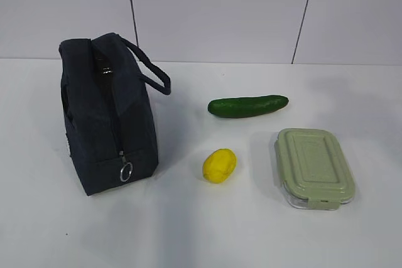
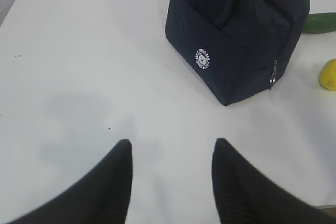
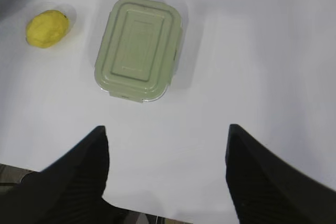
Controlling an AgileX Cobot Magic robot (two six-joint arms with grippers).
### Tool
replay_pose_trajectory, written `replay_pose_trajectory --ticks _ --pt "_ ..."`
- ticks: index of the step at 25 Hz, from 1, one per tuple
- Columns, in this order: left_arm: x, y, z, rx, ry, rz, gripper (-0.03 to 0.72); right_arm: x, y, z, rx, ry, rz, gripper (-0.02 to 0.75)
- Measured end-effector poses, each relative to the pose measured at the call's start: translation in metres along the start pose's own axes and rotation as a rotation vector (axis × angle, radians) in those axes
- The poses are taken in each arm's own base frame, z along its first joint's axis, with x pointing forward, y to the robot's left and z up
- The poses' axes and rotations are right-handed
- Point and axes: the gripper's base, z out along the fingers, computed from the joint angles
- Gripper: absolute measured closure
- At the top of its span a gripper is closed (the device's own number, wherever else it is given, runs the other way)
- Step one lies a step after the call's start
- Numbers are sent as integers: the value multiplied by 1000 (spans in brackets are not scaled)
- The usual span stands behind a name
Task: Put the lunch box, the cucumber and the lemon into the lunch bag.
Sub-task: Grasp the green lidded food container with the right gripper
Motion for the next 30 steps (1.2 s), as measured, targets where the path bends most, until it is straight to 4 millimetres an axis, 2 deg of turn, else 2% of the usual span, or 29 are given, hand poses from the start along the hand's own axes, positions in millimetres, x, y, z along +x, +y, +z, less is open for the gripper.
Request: replay_pose_trajectory --ticks 6,11,22,27,30 --pt "0 0 0 0 0 0 339 -19 -14 38 -151 60 59 197" --pt "0 0 0 0 0 0 339 -29 -35 69 -235 95 119 197" --pt "0 0 0 0 0 0 339 -30 -72 147 -368 233 179 197" --pt "0 0 0 0 0 0 339 -31 -76 175 -570 202 175 197" --pt "0 0 0 0 0 0 339 -29 -79 191 -614 210 170 197"
